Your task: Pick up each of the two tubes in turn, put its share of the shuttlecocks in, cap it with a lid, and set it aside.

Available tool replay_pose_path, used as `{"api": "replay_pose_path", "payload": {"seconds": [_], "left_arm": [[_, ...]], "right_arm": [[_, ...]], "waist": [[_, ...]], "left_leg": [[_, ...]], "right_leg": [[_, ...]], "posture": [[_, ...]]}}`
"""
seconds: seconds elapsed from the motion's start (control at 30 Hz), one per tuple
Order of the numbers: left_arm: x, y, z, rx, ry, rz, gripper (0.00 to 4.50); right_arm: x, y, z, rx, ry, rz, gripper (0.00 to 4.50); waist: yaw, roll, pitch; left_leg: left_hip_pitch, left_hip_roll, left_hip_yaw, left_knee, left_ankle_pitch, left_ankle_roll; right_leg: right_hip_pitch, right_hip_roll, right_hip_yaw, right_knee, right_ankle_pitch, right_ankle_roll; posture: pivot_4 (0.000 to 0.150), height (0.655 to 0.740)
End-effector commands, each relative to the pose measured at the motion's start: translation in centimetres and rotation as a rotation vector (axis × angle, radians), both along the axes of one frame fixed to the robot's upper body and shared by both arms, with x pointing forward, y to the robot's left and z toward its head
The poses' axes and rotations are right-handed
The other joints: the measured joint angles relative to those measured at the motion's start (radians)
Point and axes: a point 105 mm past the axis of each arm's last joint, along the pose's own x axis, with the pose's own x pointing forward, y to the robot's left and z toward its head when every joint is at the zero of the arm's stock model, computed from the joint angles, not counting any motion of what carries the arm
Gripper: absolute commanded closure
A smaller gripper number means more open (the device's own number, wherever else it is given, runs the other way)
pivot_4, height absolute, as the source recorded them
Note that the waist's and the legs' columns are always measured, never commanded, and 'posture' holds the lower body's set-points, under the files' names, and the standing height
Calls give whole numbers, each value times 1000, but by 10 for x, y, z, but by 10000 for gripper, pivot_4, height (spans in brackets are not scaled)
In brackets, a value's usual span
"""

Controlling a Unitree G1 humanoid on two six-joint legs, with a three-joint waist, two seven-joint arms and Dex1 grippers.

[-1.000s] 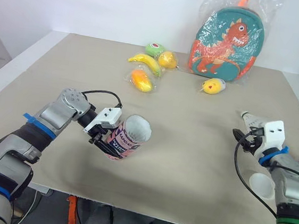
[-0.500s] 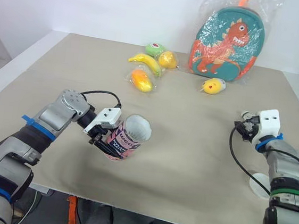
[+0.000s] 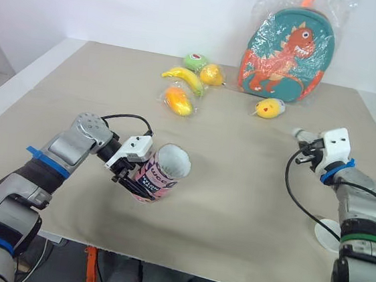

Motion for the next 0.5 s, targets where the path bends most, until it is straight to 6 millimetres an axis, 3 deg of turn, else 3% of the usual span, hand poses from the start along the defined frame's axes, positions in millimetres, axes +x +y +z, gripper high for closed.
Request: {"api": "replay_pose_path", "payload": {"seconds": [0.03, 0.13, 0.2, 0.37, 0.5], "left_arm": [[-4, -6, -8, 20, 14, -26, 17893], [-3, -7, -8, 21, 12, -30, 17893], [-2, -9, -8, 20, 11, -37, 17893], [-2, -12, -8, 20, 9, -46, 17893], [-1, -13, -7, 21, 6, -51, 17893]], "right_arm": [[-48, 93, 45, -78, -79, 494, 44243], [-113, 160, 59, -102, -42, 902, 44243], [-130, 187, 80, -161, -104, 1030, 44243], [-145, 209, 107, -261, -167, 1158, 44243], [-141, 213, 98, -396, -100, 1193, 44243]], "waist": [[-1, 1, 0], [1, 3, 0], [-3, 3, 0], [-1, -5, 0], [0, -5, 0]], "left_leg": [[0, 0, 0, 0, 0, 0], [0, 1, -1, 0, -1, 1], [0, 2, 0, 1, -1, 1], [0, 4, 3, 3, 2, 2], [0, 5, 9, 2, 2, 2]], "right_leg": [[0, 0, 0, 0, -1, 0], [0, 1, -1, 0, -1, 0], [1, 1, -1, 0, -3, 4], [-2, 0, -3, -1, -4, 0], [-2, -5, -3, -3, 0, -8]], "posture": [[1500, 7302], [1500, 7302], [1500, 7302], [1500, 7302], [1500, 7302]]}}
